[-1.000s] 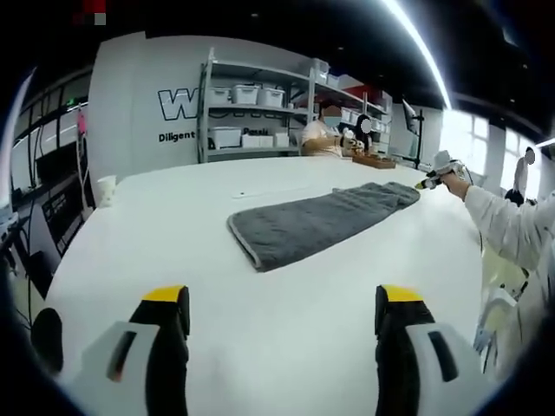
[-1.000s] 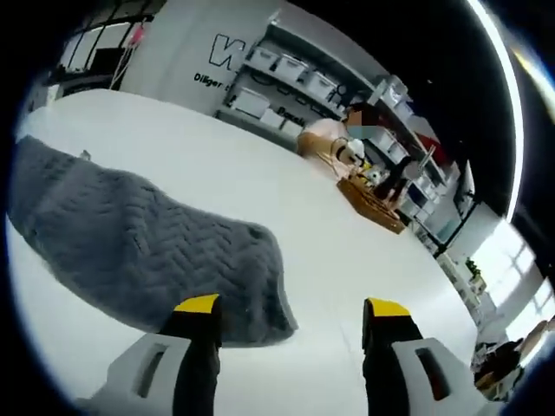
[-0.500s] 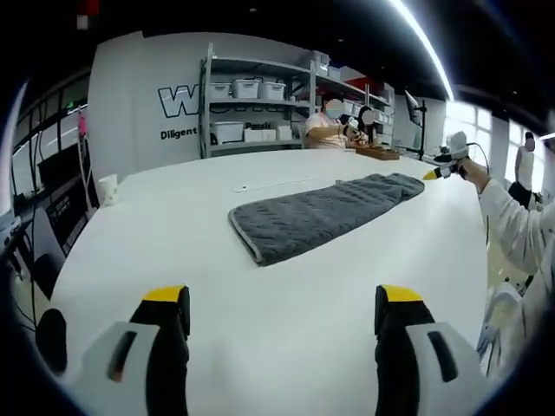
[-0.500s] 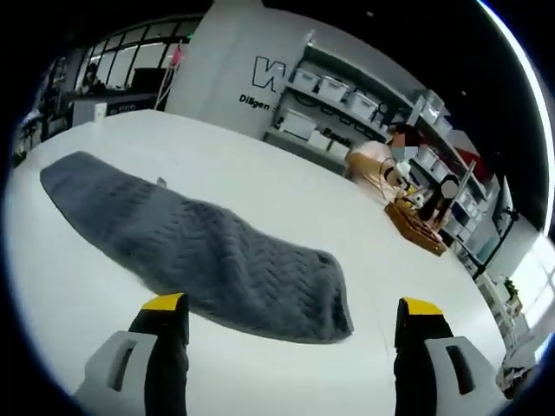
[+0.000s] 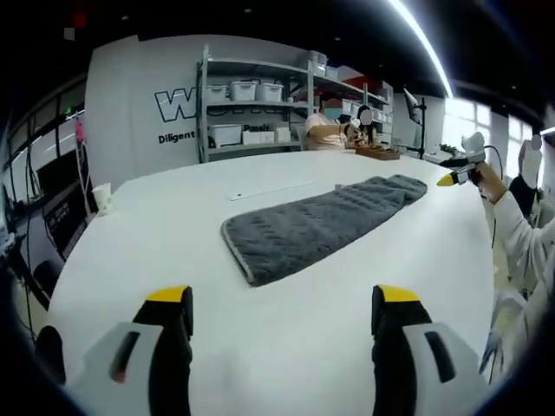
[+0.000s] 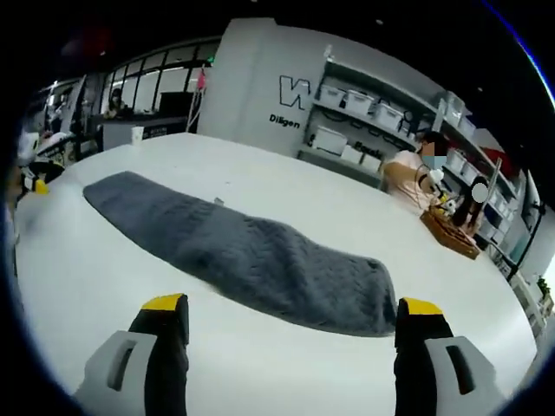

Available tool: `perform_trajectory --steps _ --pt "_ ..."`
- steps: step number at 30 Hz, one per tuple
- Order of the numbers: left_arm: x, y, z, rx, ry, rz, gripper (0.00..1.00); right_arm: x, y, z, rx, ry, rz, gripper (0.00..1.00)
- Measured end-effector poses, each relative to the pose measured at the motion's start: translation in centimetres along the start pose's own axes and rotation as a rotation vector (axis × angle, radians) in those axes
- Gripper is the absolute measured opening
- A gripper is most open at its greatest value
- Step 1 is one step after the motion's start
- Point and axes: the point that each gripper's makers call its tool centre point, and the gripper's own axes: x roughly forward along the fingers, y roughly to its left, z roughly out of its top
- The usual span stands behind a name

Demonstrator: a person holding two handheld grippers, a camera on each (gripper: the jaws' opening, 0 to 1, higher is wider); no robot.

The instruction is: Open the folded towel by lifting each exposed corner and separating the folded layers until the towel lies flat within the target outline without major curled edges

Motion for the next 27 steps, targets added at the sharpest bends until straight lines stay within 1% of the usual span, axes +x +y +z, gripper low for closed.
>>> perform_trajectory --steps 2,3,5,8,10,12,14,16,18,21,27 --pt "0.7 0.2 0.3 0.002 0.002 0.005 0.76 -0.5 0.1 -0.5 0.0 0.011 -0.008 0.99" --pt "1.2 0.4 0.5 0.001 -0.002 0.012 0.75 -0.7 0.5 -0.7 -0.016 0.008 0.0 0.99" --pt "2.1 0.8 0.7 -0.004 -0.004 0.021 0.71 -1.0 1.0 -1.0 -0.014 0.005 0.009 0.99" --pt "3.3 1.4 0.6 -0.008 0.006 0.022 0.64 -1.4 2.0 -1.3 -0.04 -0.002 0.039 0.99" --pt "3.9 1.5 0.7 -0.022 -0.004 0.008 0.65 -1.4 2.8 -1.5 -0.058 0.003 0.062 0.99" --pt "4.6 1.5 1.1 -0.055 -0.03 -0.009 0.65 -1.4 3.2 -1.7 -0.062 0.001 0.072 0.99" --pt "5.5 1.8 1.2 -0.064 -0.036 -0.01 0.61 -1.3 3.5 -1.9 -0.066 -0.003 0.084 0.99" --pt "6.3 2.2 0.9 -0.067 -0.02 -0.006 0.57 -1.2 3.9 -2.2 -0.068 0.0 0.099 0.99" --pt "7.0 2.3 0.5 -0.074 0.0 -0.009 0.56 -1.2 4.4 -2.5 -0.064 -0.004 0.122 0.99" --pt "7.6 2.2 0.2 -0.087 0.006 -0.013 0.56 -1.3 5.0 -2.8 -0.066 -0.004 0.139 0.99" --pt "9.0 2.3 -0.6 -0.101 0.023 -0.007 0.47 -1.6 6.2 -3.1 -0.078 -0.016 0.173 0.99"
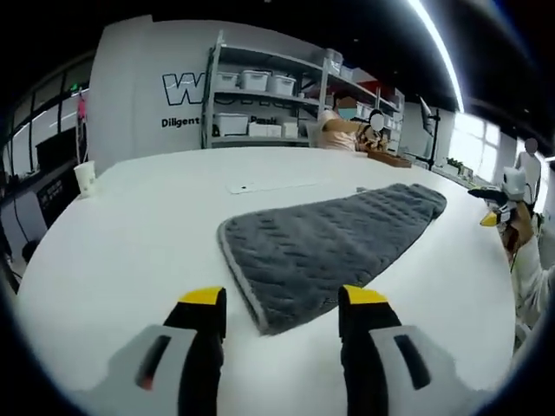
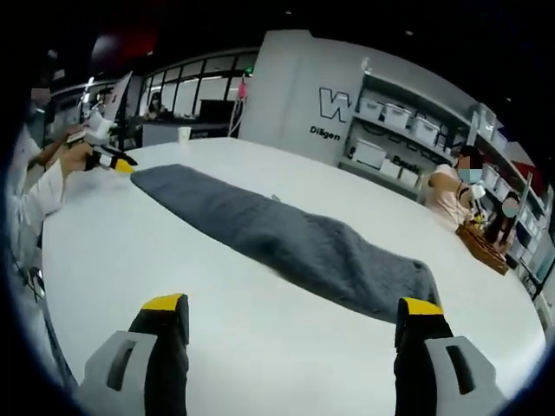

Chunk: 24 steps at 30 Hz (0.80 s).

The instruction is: Open the folded towel by lifting each exposed corner and separating the folded layers until the towel lies flat within the target outline without major curled edges

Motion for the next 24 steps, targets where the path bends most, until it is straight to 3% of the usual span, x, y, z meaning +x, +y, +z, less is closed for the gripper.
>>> perform_trajectory --steps 4,11,16,20,24 --pt "0.7 0.3 -0.1 0.008 -0.005 0.017 0.36 -0.3 0.7 0.1 0.007 -0.012 0.04 0.99" --pt "1.7 0.3 -1.0 0.028 0.036 0.022 0.26 -0.5 0.4 0.0 -0.003 -0.009 0.026 0.99" --pt "1.9 0.4 -1.0 0.045 0.029 0.028 0.2 -0.3 0.4 -0.5 0.002 0.004 0.03 0.98" --pt "2.1 -0.2 -0.7 0.086 0.003 0.003 0.07 -0.3 0.5 -0.5 0.007 0.003 0.033 0.97" --pt "2.1 -0.1 -0.8 0.13 0.013 0.018 0.06 -0.1 0.4 -0.8 0.004 0.013 0.026 0.97"
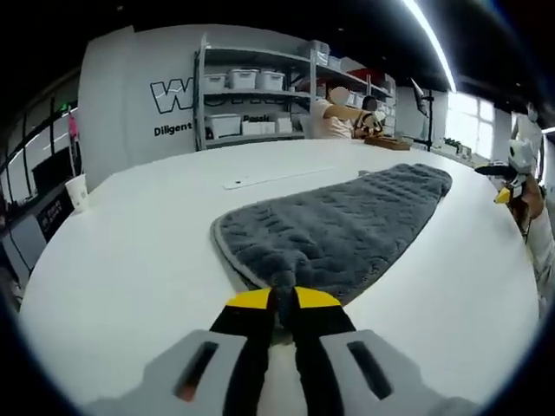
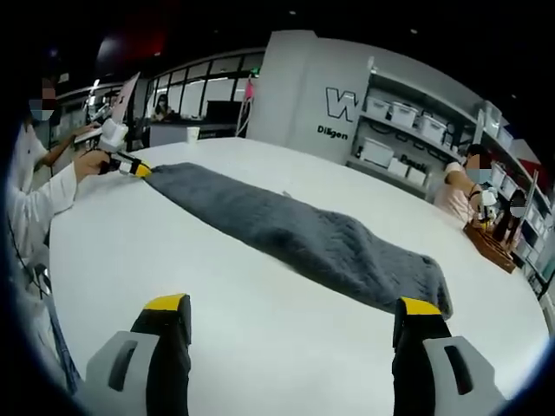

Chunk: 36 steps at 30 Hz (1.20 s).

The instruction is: Open the folded towel by lifting each exposed corner and separating the folded layers until the towel lies flat within the target outline without major curled edges

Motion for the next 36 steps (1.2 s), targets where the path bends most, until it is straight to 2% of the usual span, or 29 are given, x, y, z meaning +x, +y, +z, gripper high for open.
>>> perform_trajectory --steps 19,30,36 --pt "-1.3 1.0 -0.5 -0.002 0.037 0.009 0.05 0.5 0.2 -0.1 -0.014 0.015 0.009 0.97" --pt "-2.5 2.8 -1.1 -0.013 0.048 0.045 0.05 0.5 0.4 -0.3 -0.016 0.023 0.013 0.97" --pt "-3.6 4.5 -1.4 -0.03 0.048 0.083 0.05 0.5 0.5 -0.4 -0.019 0.029 0.016 0.97"
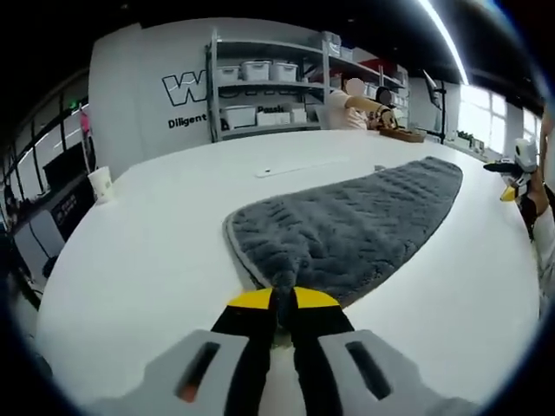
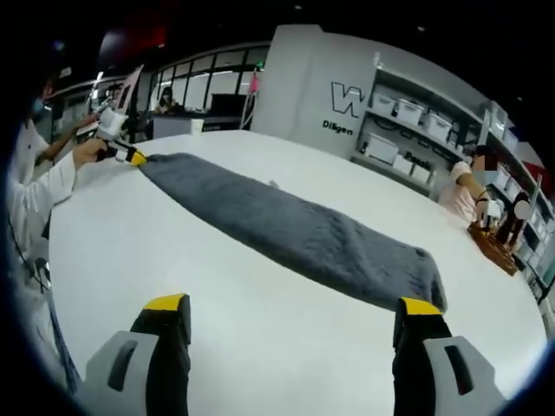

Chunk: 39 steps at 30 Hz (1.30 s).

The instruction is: Open the folded towel by lifting each exposed corner and separating the folded layers until the towel lies flat within the target outline without major curled edges

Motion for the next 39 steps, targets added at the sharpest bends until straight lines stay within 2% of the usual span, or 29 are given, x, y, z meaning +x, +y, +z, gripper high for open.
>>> perform_trajectory --steps 16,39 --pt "-2.9 4.2 -1.8 -0.044 0.017 0.081 0.05 -0.2 0.2 0.3 -0.004 0.0 0.003 0.98" --pt "-6.1 8.3 -3.5 -0.092 0.036 0.165 0.05 -0.3 0.1 0.0 -0.001 0.009 -0.002 0.99"
